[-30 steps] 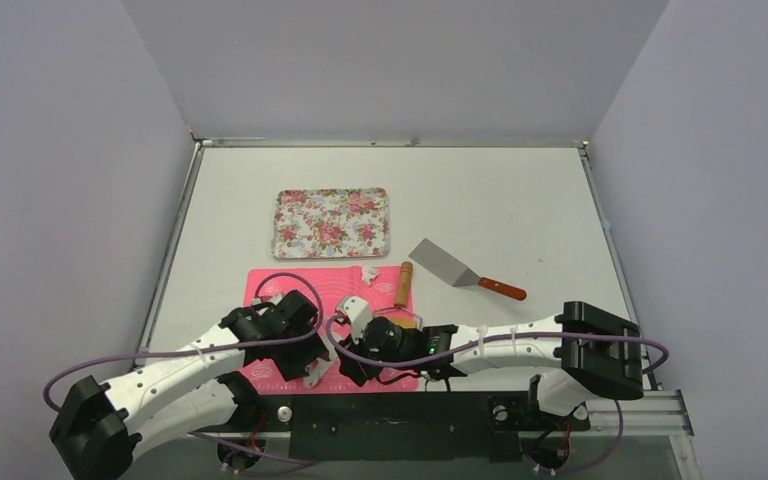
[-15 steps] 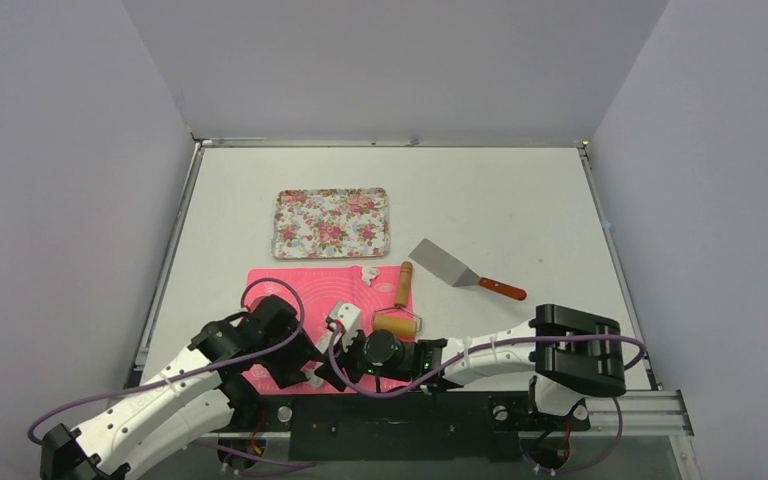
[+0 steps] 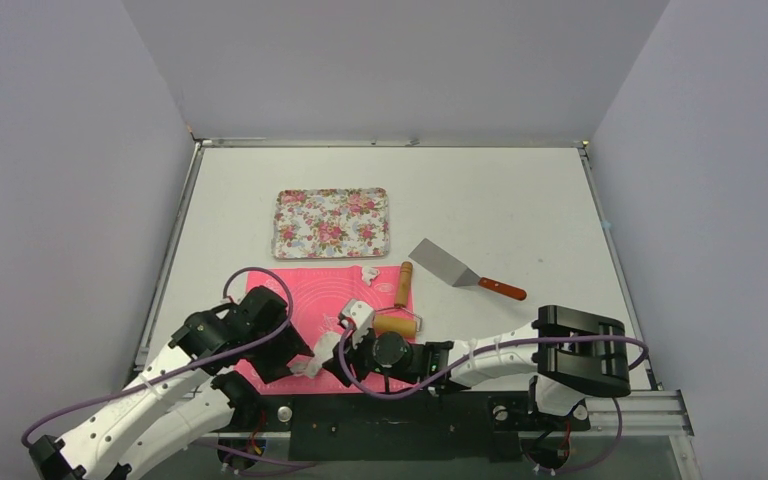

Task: Roll out the dumpling wrappers from the dough
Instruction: Remove the dumpling wrapper from the work surface.

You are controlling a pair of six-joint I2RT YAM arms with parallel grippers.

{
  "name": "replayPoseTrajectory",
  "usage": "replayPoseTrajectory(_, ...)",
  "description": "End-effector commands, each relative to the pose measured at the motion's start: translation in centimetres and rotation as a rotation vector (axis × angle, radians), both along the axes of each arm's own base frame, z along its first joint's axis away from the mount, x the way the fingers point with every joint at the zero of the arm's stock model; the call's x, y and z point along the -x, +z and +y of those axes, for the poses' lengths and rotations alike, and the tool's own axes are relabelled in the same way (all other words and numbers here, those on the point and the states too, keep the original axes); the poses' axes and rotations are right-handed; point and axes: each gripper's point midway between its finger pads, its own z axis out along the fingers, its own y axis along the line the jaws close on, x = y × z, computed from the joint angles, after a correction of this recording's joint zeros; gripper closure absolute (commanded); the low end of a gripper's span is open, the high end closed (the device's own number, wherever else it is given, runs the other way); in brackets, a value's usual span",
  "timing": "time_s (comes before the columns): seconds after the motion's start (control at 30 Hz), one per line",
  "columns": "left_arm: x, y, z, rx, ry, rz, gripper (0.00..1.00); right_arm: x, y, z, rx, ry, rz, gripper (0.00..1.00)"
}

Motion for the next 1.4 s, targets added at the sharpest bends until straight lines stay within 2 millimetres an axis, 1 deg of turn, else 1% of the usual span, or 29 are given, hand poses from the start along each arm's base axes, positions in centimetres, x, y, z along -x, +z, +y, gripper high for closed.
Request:
replayPoseTrajectory(0.0, 0.0, 1.6, 1.6, -0.059, 0.0, -0.03, 0.46, -0.8, 1.8, -0.3, -0.086, -0.051, 0.017, 0.53)
replayPoseTrajectory(0.1, 0.3, 2.1, 1.7, -0.06, -0.008, -0.027, 0.45, -0.8, 1.9, -0.4, -0.11, -0.055, 0.034, 0.53)
replayPoseTrajectory(0.2, 0.3, 2.2, 1.8, -0.06, -0.019, -0.031, 0.45, -1.1, 1.8, -0.6, -0.113, -0.067, 0.042, 0.53)
replayPoseTrajectory(0.3, -0.1, 2.4, 0.8, -0.028, -0.066, -0.044, 0.45, -1.1, 2.0, -0.9, -0.121, -0.069, 0.057, 0.53)
replayPoseTrajectory(0.37, -0.3, 2.8, 0.5, -0.031, -0.097, -0.047, 0.45, -1.2, 2.1, -1.2, -0.131, -0.077, 0.069, 0.54)
replayPoseTrajectory(0.4, -0.3, 3.3, 0.3, -0.018, -0.113, -0.05, 0.45, -1.5, 2.5, -1.4, -0.143, -0.088, 0.071, 0.54)
replayPoseTrajectory(0.43, -0.3, 3.4, 0.1, -0.02, -0.14, -0.052, 0.45, -1.8, 2.2, -1.9, -0.143, -0.105, 0.083, 0.54)
replayPoseTrajectory(0.47, -0.5, 3.7, -0.4, -0.002, -0.156, -0.061, 0.45, -2.0, 2.8, -2.1, -0.163, -0.113, 0.089, 0.54)
replayPoseTrajectory(0.5, -0.7, 3.6, -0.6, 0.001, -0.179, -0.066, 0.45, -2.4, 2.6, -2.6, -0.167, -0.132, 0.103, 0.54)
replayPoseTrajectory(0.53, -0.8, 3.4, -1.4, 0.028, -0.199, -0.07, 0.45, -2.7, 3.3, -3.0, -0.185, -0.148, 0.103, 0.54)
replayPoseTrajectory(0.57, -1.0, 3.1, -1.8, 0.034, -0.221, -0.063, 0.45, -3.2, 3.0, -3.7, -0.181, -0.17, 0.111, 0.54)
replayPoseTrajectory(0.67, -1.3, 0.8, -3.7, 0.076, -0.276, -0.026, 0.45, -4.3, 3.7, -5.9, -0.173, -0.246, 0.097, 0.54)
replayPoseTrajectory(0.7, -1.2, 0.2, -3.8, 0.073, -0.293, -0.015, 0.45, -4.9, 3.7, -6.5, -0.169, -0.27, 0.092, 0.54)
replayPoseTrajectory(0.73, -1.2, -0.8, -4.3, 0.077, -0.307, -0.001, 0.45, -5.2, 3.8, -7.4, -0.161, -0.295, 0.087, 0.53)
replayPoseTrajectory(0.77, -1.0, -1.7, -4.2, 0.069, -0.319, 0.016, 0.45, -5.7, 4.3, -8.0, -0.173, -0.317, 0.082, 0.53)
replayPoseTrajectory(0.8, -1.2, -2.2, -4.7, 0.073, -0.341, 0.019, 0.45, -6.0, 3.7, -8.7, -0.151, -0.333, 0.08, 0.53)
replayPoseTrajectory(0.83, -1.1, -2.8, -4.7, 0.062, -0.347, 0.031, 0.45, -6.5, 4.1, -9.2, -0.16, -0.35, 0.076, 0.53)
replayPoseTrajectory(0.87, -1.2, -3.6, -4.5, 0.03, -0.35, 0.049, 0.45, -6.9, 3.6, -9.8, -0.141, -0.366, 0.075, 0.53)
replayPoseTrajectory(0.9, -1.2, -3.9, -4.3, 0.012, -0.352, 0.057, 0.45, -7.1, 3.8, -10.0, -0.143, -0.369, 0.073, 0.53)
replayPoseTrajectory(0.93, -1.3, -4.6, -4.1, -0.022, -0.356, 0.075, 0.45, -7.2, 3.5, -10.3, -0.126, -0.372, 0.069, 0.53)
replayPoseTrajectory(1.0, -1.7, -5.2, -4.2, -0.057, -0.364, 0.088, 0.45, -7.2, 3.5, -10.4, -0.111, -0.365, 0.064, 0.53)
replayPoseTrajectory(1.03, -2.2, -5.1, -4.4, -0.066, -0.365, 0.075, 0.45, -7.2, 3.5, -10.4, -0.106, -0.359, 0.064, 0.53)
replayPoseTrajectory(1.1, -2.5, -5.6, -4.6, -0.107, -0.383, 0.086, 0.45, -7.1, 3.5, -10.4, -0.099, -0.354, 0.063, 0.53)
replayPoseTrajectory(1.2, -2.8, -6.1, -4.4, -0.168, -0.403, 0.092, 0.45, -7.2, 3.3, -10.5, -0.092, -0.353, 0.057, 0.53)
replayPoseTrajectory(1.27, -2.9, -6.5, -3.9, -0.227, -0.423, 0.1, 0.45, -7.2, 3.2, -10.7, -0.086, -0.354, 0.054, 0.53)
replayPoseTrajectory(1.3, -2.7, -7.0, -3.3, -0.277, -0.437, 0.115, 0.45, -7.2, 3.1, -10.7, -0.078, -0.347, 0.046, 0.53)
replayPoseTrajectory(1.37, -2.8, -7.5, -2.5, -0.339, -0.468, 0.126, 0.45, -7.0, 3.1, -10.3, -0.073, -0.319, 0.033, 0.53)
